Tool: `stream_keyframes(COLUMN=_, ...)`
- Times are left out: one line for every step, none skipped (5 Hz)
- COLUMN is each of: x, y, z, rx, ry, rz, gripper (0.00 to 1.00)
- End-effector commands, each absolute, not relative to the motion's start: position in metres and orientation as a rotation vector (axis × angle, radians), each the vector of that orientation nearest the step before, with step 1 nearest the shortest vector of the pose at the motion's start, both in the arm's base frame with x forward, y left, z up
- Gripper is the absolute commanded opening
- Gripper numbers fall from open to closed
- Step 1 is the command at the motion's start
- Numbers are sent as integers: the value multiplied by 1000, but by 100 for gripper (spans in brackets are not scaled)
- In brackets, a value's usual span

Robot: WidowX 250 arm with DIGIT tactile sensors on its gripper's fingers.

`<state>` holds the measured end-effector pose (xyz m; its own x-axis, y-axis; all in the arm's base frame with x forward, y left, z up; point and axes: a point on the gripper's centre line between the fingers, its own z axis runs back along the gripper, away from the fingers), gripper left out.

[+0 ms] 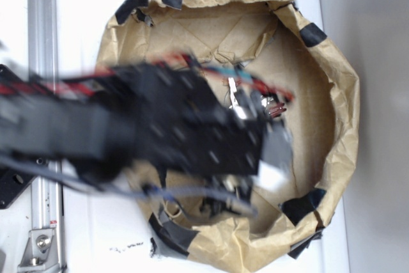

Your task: Grab the plastic pickle.

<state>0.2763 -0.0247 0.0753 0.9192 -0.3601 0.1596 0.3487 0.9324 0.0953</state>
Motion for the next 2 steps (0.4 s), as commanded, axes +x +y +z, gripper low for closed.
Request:
stream_keyframes(x=260, y=-12, z=123, rx=29, ry=-200, rz=-112, gripper=0)
stream_keyframes(x=262, y=-11, z=129, rx=58, ry=-196, rz=-62, gripper=0)
